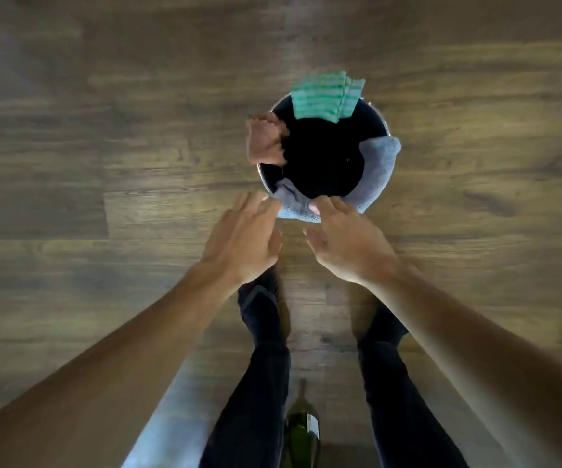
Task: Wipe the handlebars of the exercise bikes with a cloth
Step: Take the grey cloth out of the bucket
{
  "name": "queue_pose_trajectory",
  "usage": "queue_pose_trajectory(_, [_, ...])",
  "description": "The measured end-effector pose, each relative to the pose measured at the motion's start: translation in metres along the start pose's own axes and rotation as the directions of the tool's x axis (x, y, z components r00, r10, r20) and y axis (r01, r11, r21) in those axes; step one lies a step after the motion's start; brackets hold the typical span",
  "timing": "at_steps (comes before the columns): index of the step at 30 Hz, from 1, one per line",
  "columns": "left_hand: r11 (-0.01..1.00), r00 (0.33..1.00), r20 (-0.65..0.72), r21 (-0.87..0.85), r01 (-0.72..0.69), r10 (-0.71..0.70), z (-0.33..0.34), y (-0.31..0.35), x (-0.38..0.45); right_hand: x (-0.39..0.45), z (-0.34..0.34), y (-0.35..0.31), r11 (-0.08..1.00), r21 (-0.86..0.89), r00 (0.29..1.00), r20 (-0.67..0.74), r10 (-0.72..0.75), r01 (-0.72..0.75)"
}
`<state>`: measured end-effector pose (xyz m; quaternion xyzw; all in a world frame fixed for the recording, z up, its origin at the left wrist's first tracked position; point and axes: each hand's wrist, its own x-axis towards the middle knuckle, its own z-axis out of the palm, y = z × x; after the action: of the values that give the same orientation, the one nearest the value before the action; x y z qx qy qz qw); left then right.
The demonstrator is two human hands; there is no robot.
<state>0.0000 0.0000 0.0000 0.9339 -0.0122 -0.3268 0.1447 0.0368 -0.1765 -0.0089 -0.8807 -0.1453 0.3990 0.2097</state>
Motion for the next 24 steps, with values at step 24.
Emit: queue_pose_trajectory(24, [0.991, 0.995, 0.01, 0.086, -0.099, 0.098, 0.041, -0.045, 0.042, 0.053, 0.055, 0.035, 0.956, -0.221, 0.905, -0.338, -0.259, 0.191])
